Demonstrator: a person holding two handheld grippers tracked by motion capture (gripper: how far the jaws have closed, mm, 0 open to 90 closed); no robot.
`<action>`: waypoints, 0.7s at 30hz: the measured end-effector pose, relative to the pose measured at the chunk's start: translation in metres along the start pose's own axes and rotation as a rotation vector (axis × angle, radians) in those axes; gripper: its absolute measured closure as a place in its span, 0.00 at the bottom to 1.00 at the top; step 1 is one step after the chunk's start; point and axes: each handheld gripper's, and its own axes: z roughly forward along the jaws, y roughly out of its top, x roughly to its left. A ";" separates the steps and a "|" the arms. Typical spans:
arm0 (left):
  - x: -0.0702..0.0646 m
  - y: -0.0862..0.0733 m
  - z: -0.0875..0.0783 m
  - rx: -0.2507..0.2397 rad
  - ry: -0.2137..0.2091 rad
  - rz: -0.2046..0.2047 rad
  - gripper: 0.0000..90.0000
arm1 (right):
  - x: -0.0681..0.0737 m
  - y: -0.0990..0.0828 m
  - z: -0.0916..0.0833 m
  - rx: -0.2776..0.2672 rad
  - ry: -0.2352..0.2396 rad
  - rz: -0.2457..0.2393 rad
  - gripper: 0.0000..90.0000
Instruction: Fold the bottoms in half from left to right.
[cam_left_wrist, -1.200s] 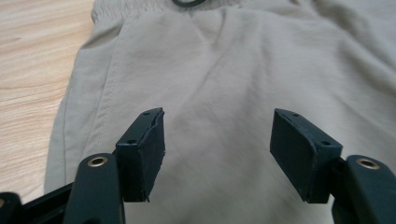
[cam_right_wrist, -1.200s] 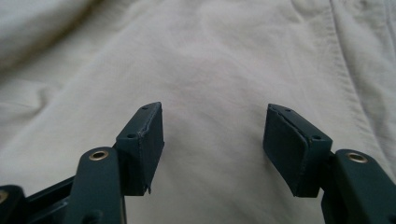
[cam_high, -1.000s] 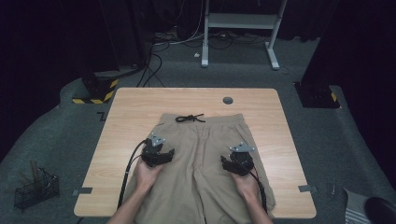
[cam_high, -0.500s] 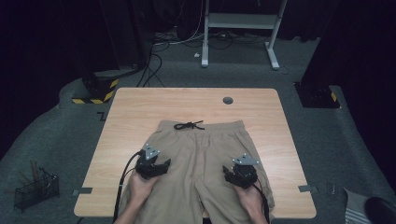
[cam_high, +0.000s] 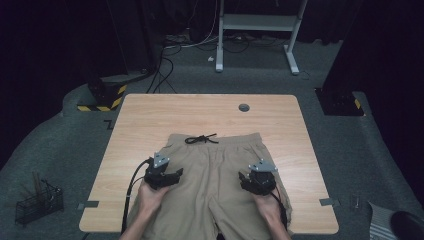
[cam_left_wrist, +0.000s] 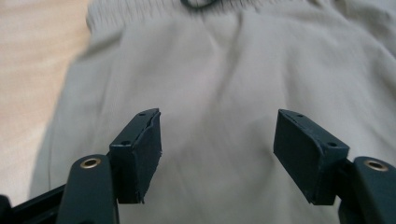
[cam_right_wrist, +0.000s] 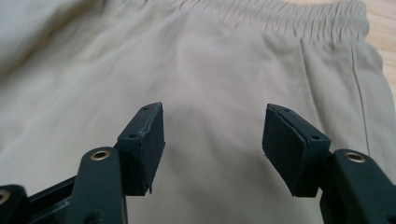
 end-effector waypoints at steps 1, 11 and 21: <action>0.001 0.003 0.002 0.000 0.005 0.009 0.36 | -0.004 0.005 0.006 0.004 0.013 0.013 0.43; 0.006 0.008 0.028 0.050 0.043 0.026 0.36 | -0.012 0.009 0.035 0.050 0.036 0.028 0.40; -0.002 -0.012 0.011 0.014 0.037 0.020 0.36 | -0.004 -0.006 0.020 0.031 0.047 0.016 0.40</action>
